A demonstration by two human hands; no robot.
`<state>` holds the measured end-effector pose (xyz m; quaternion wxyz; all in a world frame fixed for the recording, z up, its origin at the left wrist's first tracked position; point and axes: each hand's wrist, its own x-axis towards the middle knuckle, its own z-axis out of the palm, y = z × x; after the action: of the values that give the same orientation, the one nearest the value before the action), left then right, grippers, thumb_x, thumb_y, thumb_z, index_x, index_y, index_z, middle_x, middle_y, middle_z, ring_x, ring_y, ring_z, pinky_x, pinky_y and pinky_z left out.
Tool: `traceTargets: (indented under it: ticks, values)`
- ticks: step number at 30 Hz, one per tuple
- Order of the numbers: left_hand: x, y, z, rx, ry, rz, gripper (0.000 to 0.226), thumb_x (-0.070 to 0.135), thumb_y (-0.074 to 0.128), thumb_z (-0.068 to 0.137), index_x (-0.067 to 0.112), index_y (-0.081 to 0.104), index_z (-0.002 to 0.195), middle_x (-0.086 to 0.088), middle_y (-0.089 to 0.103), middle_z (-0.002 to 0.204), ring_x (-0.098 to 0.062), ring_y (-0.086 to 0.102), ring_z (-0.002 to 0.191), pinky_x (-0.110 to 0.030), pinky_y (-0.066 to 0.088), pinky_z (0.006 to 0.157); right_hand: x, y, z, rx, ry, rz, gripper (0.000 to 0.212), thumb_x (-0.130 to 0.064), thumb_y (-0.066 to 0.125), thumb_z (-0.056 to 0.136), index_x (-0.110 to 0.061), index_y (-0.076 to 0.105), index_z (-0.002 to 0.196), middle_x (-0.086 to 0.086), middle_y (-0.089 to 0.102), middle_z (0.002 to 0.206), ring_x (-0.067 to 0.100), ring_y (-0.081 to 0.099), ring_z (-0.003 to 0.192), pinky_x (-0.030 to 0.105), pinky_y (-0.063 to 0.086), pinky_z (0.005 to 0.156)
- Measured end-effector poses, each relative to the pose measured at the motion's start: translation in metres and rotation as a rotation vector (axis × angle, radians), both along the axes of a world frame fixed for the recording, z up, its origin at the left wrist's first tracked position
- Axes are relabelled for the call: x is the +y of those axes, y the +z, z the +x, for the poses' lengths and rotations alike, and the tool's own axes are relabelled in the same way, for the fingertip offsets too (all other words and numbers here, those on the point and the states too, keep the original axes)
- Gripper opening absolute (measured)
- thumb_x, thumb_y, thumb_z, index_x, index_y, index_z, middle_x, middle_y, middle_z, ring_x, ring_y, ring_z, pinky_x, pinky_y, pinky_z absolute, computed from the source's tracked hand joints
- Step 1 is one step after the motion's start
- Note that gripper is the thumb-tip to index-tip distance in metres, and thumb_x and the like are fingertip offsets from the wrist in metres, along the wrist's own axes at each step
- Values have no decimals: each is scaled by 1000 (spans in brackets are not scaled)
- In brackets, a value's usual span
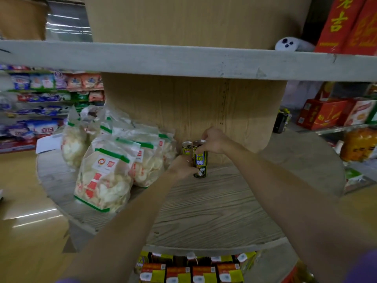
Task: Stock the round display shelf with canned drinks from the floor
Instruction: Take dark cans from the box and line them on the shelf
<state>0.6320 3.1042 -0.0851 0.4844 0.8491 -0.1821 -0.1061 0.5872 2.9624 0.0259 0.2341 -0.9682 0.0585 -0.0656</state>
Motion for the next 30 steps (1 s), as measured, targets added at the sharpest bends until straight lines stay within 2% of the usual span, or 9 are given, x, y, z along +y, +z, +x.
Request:
traceTargets:
  ticks: [4, 9, 12, 15, 18, 20, 24, 27, 30]
  values:
    - [15, -9, 3, -68, 87, 56, 41, 23, 86, 69, 12, 70, 105, -5, 74, 97, -19, 69, 95, -30, 54, 83, 17, -18, 22, 34, 41, 2, 62, -37, 90, 61, -8, 62, 108, 7, 61, 109, 21, 58, 98, 33, 51, 79]
    - [23, -20, 10, -114, 230, 16, 33, 17, 82, 76, 8, 66, 104, -1, 64, 85, -15, 58, 80, -25, 40, 66, 32, -34, 44, 59, 80, 6, 64, -35, 89, 65, -8, 62, 116, 8, 61, 111, 24, 59, 104, 32, 51, 86]
    - [24, -31, 20, -100, 268, -6, 34, 11, 82, 74, 5, 67, 104, -5, 67, 88, -17, 60, 81, -24, 41, 66, 31, -39, 56, 101, 138, 16, 63, -30, 88, 68, -9, 59, 120, 8, 59, 118, 23, 57, 108, 33, 49, 88]
    - [22, -41, 30, -86, 281, -39, 46, 7, 85, 68, 6, 65, 110, -7, 73, 99, -22, 68, 92, -32, 53, 79, 30, -46, 65, 100, 194, -82, 55, -33, 86, 69, -10, 62, 113, 8, 63, 112, 23, 58, 99, 33, 47, 79]
    - [18, -53, 43, -86, 264, -34, 46, 10, 85, 68, 9, 66, 109, -9, 73, 99, -24, 68, 93, -41, 55, 86, 25, -47, 66, 56, 222, -282, 46, -43, 81, 74, -8, 65, 98, 6, 60, 90, 21, 55, 82, 29, 33, 59]
    - [17, -59, 51, -80, 234, -20, 45, 14, 87, 65, 9, 65, 104, -11, 73, 100, -25, 69, 93, -44, 55, 86, 19, -44, 69, 35, 238, -369, 49, -50, 80, 72, -7, 66, 89, 5, 52, 89, 23, 54, 82, 28, 31, 60]
    - [12, -63, 63, -80, 177, 42, 43, 20, 89, 63, 11, 66, 99, -9, 73, 99, -24, 69, 92, -43, 55, 85, 11, -38, 73, 64, 286, -457, 55, -50, 82, 70, -3, 65, 93, 7, 35, 101, 25, 50, 88, 28, 35, 66]
    - [10, -56, 59, -92, 159, 43, 42, 20, 88, 63, 9, 66, 98, -7, 73, 96, -23, 69, 90, -43, 55, 84, 8, -42, 76, 66, 276, -416, 53, -48, 85, 66, -11, 60, 95, 5, 40, 100, 23, 49, 87, 29, 36, 65]
    - [11, -69, 66, -102, 161, 25, 50, 17, 89, 61, 11, 63, 104, -7, 73, 97, -23, 69, 91, -44, 55, 84, 3, -46, 78, 60, 257, -207, 58, -56, 82, 67, -15, 55, 99, 3, 55, 101, 21, 55, 90, 29, 42, 68]
